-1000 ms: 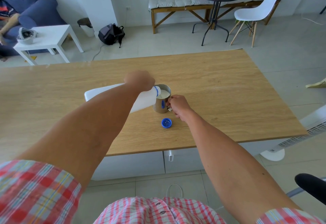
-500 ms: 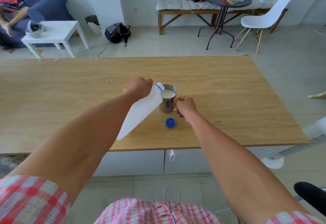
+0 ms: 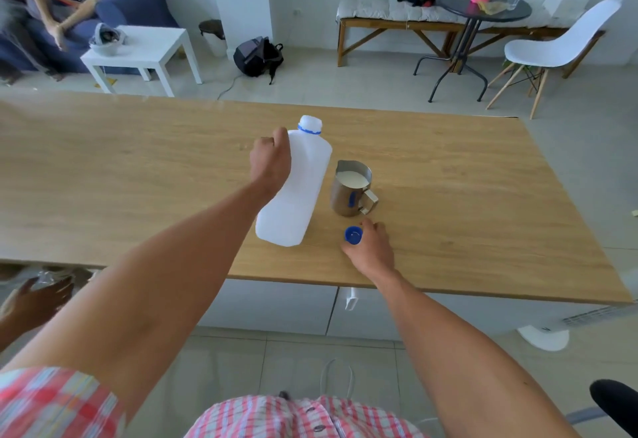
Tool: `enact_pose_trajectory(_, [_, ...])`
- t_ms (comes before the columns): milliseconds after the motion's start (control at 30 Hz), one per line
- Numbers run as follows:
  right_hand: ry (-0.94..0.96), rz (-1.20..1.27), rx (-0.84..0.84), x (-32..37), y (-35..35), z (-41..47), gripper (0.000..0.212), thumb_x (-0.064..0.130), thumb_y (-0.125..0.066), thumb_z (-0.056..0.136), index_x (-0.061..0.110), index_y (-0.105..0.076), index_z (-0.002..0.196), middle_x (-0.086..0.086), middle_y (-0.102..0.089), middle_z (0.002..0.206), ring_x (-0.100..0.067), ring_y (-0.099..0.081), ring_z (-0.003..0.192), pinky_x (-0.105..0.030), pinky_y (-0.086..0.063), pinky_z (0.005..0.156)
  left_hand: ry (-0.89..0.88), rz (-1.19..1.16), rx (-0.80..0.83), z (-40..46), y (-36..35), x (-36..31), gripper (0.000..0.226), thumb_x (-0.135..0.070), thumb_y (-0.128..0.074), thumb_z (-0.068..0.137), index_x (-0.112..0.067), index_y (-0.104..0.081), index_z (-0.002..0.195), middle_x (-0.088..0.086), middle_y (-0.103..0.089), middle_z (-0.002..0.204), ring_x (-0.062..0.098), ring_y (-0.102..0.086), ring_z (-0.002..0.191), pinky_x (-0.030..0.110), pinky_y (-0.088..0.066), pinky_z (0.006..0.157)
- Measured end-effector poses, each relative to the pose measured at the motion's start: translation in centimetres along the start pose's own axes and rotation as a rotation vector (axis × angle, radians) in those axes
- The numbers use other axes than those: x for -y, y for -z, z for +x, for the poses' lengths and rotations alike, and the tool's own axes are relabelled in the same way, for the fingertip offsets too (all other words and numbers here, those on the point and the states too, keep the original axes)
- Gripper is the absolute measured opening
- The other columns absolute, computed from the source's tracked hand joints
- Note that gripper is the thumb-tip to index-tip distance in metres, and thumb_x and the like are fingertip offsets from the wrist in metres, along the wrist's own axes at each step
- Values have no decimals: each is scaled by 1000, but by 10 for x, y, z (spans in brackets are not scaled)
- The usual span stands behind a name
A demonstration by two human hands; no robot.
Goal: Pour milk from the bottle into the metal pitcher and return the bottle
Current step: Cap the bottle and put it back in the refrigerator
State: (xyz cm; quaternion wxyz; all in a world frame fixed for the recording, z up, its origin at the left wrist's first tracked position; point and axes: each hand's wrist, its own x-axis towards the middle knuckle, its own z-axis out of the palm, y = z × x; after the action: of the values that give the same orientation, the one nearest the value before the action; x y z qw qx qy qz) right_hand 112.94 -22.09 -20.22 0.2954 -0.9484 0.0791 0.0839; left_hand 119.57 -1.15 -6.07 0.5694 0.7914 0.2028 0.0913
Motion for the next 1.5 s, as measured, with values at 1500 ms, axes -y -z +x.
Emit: enact_pose_trajectory(1500, [761, -654, 223, 247, 171, 27, 28, 23, -88, 75, 20, -75, 100, 2, -65, 95, -23, -67, 83, -37, -57, 73, -88, -298, -107, -34, -10, 48, 41, -10, -29, 101, -20, -24, 62, -13, -29, 45, 18, -29, 56, 22, -31, 49])
